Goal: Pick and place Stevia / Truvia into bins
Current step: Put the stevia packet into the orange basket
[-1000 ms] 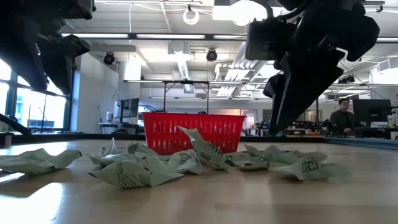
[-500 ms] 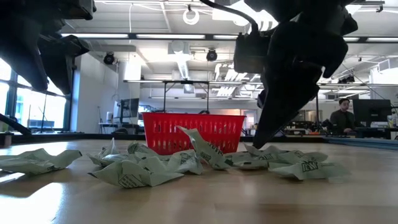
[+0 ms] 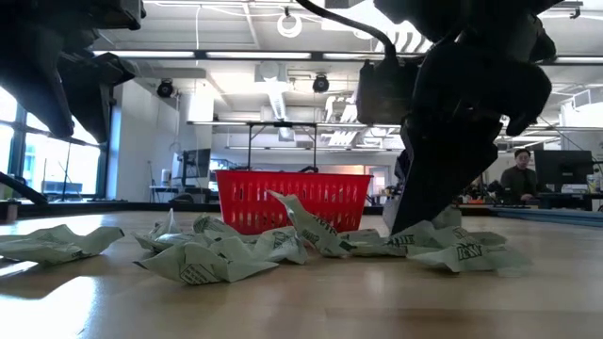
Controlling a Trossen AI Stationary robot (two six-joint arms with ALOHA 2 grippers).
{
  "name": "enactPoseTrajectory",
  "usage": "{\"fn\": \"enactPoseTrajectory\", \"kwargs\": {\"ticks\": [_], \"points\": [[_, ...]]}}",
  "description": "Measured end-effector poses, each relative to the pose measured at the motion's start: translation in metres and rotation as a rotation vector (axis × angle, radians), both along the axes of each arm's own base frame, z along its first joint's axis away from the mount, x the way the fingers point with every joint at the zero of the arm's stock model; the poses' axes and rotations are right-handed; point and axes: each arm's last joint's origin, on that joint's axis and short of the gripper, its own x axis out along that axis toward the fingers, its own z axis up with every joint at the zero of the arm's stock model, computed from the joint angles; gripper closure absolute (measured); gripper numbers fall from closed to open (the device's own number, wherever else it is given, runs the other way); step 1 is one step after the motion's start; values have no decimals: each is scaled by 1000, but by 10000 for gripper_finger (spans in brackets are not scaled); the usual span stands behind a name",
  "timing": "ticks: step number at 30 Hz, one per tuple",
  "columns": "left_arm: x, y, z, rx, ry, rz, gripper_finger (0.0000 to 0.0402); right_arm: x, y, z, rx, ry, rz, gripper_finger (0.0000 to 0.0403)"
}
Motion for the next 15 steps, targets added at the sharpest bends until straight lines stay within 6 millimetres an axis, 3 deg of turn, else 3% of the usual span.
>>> {"fn": "enactPoseTrajectory", "kwargs": {"ticks": [5,12,15], "points": [[0,0,0,0,1,0,163,-1,-3,-2,-80,8,-8,270],[0,0,0,0,1,0,163,-7,-11,4,-103,58,-51,376],[0,0,0,-1,0,0,163,-10,-19,15,-108,45,-86,392]]}}
